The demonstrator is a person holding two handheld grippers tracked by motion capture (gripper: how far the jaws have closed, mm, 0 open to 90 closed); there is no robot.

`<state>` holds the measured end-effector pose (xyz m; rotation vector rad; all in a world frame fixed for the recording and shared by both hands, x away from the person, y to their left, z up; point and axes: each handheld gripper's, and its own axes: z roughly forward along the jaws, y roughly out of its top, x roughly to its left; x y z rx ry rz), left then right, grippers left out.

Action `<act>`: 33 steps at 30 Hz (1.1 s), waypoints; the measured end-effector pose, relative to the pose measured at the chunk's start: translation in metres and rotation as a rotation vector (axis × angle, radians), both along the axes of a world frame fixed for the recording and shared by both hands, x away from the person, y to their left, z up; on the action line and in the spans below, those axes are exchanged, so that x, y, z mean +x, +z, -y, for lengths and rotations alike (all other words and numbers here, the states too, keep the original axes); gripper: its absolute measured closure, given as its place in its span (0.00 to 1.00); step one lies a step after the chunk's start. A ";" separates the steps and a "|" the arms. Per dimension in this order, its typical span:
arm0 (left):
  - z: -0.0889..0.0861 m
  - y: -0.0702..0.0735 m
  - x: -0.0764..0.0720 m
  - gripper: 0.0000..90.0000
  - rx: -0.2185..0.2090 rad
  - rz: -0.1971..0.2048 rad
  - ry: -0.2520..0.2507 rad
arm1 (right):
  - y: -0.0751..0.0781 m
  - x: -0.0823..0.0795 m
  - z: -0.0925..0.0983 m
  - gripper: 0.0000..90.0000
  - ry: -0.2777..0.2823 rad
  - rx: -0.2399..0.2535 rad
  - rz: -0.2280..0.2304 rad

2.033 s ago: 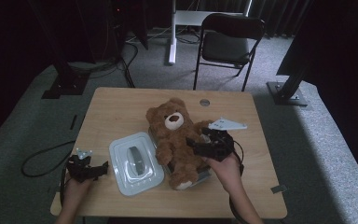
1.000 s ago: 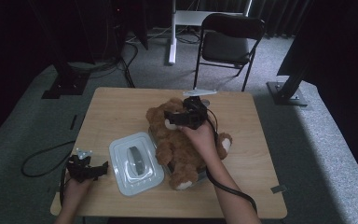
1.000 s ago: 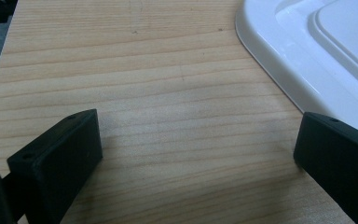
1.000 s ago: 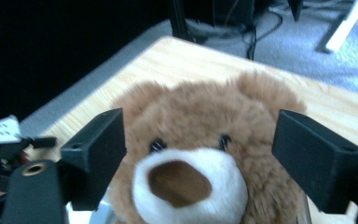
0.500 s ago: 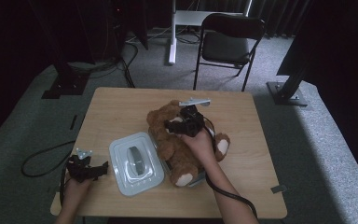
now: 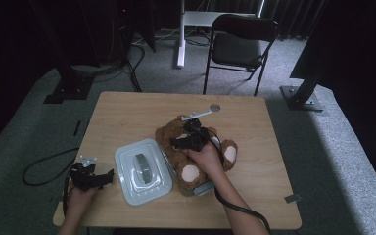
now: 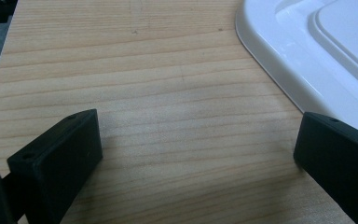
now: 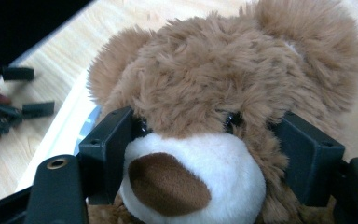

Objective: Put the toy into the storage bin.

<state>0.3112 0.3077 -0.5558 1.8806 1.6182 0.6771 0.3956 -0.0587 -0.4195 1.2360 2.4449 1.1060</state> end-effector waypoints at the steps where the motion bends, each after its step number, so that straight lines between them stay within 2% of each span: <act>1: 0.000 0.000 0.000 0.02 -0.001 0.000 0.000 | -0.004 0.001 -0.003 0.30 0.005 -0.024 -0.014; 3: 0.000 0.000 0.000 0.02 0.000 0.001 0.000 | -0.015 0.005 -0.011 0.31 0.034 -0.089 -0.053; 4: 0.000 0.000 0.000 0.02 0.000 0.001 0.000 | -0.015 0.005 -0.011 0.31 0.034 -0.089 -0.053; 5: 0.000 0.000 0.000 0.02 0.001 0.000 -0.001 | -0.023 0.009 -0.018 0.31 0.061 -0.140 -0.094; 6: 0.000 0.000 0.000 0.02 0.001 -0.001 -0.001 | -0.024 0.011 -0.019 0.31 0.069 -0.152 -0.099; 10: 0.000 0.000 0.000 0.02 0.001 -0.001 -0.001 | -0.024 0.012 -0.021 0.31 0.069 -0.163 -0.097; 15: 0.000 0.000 0.000 0.02 0.000 0.000 -0.001 | -0.019 0.008 -0.017 0.28 0.053 -0.156 -0.052; 18: 0.000 0.000 0.000 0.02 -0.001 0.000 0.000 | -0.015 0.006 -0.015 0.28 0.050 -0.158 -0.040; 19: 0.000 0.000 0.000 0.02 0.000 0.000 0.000 | -0.007 0.004 -0.009 0.35 0.034 -0.103 -0.030; 20: 0.000 0.000 0.000 0.02 0.000 0.000 0.000 | -0.007 0.004 -0.009 0.35 0.034 -0.103 -0.030; 21: 0.000 0.000 0.000 0.02 0.000 0.000 0.000 | 0.002 0.002 -0.003 0.35 0.043 -0.034 -0.030; 22: 0.000 0.000 0.000 0.02 0.000 0.000 0.000 | 0.002 0.002 -0.003 0.35 0.043 -0.034 -0.030; 23: 0.000 0.000 0.000 0.02 0.000 0.000 0.000 | 0.014 -0.003 0.003 0.35 0.038 -0.002 -0.006; 24: 0.000 0.000 0.000 0.02 0.000 0.000 0.000 | 0.014 -0.003 0.003 0.35 0.038 -0.002 -0.006; 25: 0.000 0.000 0.000 0.02 0.000 0.000 0.000 | 0.025 -0.008 0.010 0.35 0.043 0.022 0.014; 26: 0.000 0.000 0.000 0.02 0.000 0.000 0.000 | 0.025 -0.008 0.010 0.35 0.043 0.022 0.014; 27: 0.000 0.000 0.000 0.02 0.000 0.000 0.000 | 0.035 -0.014 0.017 0.35 0.045 0.047 0.037; 28: 0.000 0.000 0.000 0.02 0.000 0.000 0.000 | 0.035 -0.014 0.017 0.35 0.045 0.047 0.037; 29: 0.000 0.000 0.000 0.02 0.000 -0.001 0.000 | 0.045 -0.021 0.024 0.33 0.046 0.057 0.065; 30: 0.000 0.000 0.000 0.02 0.000 -0.001 -0.001 | 0.045 -0.021 0.024 0.33 0.046 0.057 0.065; 31: 0.000 0.000 0.000 0.02 0.000 -0.001 -0.001 | 0.054 -0.027 0.034 0.33 0.045 0.085 0.087; 32: 0.000 0.000 0.000 0.02 0.000 -0.001 -0.001 | 0.054 -0.027 0.034 0.33 0.045 0.085 0.087; 33: 0.000 0.000 0.000 0.02 0.000 -0.001 -0.001 | 0.061 -0.034 0.044 0.32 0.039 0.099 0.111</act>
